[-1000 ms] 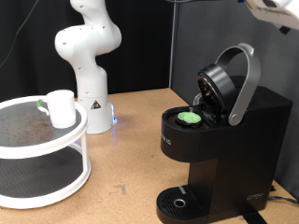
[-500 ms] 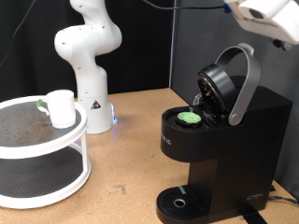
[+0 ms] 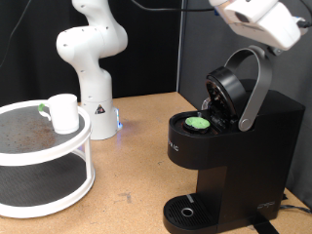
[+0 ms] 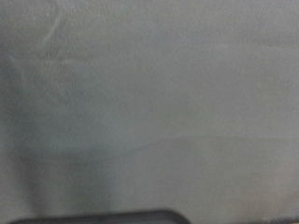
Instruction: Make a cup of coffee with the keurig machine
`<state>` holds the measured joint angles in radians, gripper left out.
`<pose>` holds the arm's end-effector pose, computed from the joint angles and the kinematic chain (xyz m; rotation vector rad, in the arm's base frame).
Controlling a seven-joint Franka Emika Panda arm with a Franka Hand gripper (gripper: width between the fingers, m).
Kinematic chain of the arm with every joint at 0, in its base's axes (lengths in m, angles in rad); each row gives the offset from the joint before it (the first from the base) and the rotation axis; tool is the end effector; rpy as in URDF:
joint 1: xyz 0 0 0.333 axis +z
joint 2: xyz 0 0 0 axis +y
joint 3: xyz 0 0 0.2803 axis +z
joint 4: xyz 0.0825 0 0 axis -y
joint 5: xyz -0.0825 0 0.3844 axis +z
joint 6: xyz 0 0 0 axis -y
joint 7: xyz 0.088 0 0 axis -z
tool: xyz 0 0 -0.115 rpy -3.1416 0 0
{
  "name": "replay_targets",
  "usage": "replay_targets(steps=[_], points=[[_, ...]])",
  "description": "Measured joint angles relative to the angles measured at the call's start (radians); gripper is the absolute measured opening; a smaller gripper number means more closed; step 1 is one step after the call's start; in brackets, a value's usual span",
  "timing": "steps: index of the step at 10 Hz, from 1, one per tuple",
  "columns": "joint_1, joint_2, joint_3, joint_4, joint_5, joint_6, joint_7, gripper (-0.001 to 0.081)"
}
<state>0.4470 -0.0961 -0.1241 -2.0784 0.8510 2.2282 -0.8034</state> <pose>0.5216 0.2028 0.4632 -2.2958 -0.7955 -0.5054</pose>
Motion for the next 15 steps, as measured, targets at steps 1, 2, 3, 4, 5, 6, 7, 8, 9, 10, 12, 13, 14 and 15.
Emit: replay_targets(steps=[1, 2, 3, 4, 5, 6, 7, 8, 9, 10, 12, 13, 14, 15], points=[[-0.01, -0.008, -0.009, -0.01, -0.012, -0.017, 0.0, 0.0003], [-0.017, -0.015, -0.014, -0.015, -0.019, -0.03, -0.001, 0.0001], [-0.023, -0.023, -0.022, -0.019, -0.027, -0.042, -0.003, 0.0001], [-0.033, -0.035, -0.032, -0.022, -0.037, -0.061, -0.008, 0.0], [-0.044, -0.044, -0.042, -0.025, -0.057, -0.076, -0.012, 0.0], [-0.056, -0.052, -0.052, -0.026, -0.084, -0.093, -0.012, 0.0], [-0.07, -0.057, -0.063, -0.029, -0.108, -0.109, -0.012, 0.0], [-0.082, -0.057, -0.074, -0.043, -0.131, -0.113, -0.013, 0.0], [-0.095, -0.056, -0.084, -0.057, -0.153, -0.113, -0.013, 0.0], [-0.106, -0.056, -0.091, -0.07, -0.173, -0.112, -0.017, 0.0], [-0.127, -0.054, -0.111, -0.103, -0.212, -0.109, -0.06, 0.0], [-0.136, -0.053, -0.12, -0.12, -0.221, -0.104, -0.09, 0.0], [-0.144, -0.053, -0.131, -0.142, -0.231, -0.091, -0.121, 0.0], [-0.155, -0.052, -0.14, -0.168, -0.239, -0.075, -0.151, 0.0]])
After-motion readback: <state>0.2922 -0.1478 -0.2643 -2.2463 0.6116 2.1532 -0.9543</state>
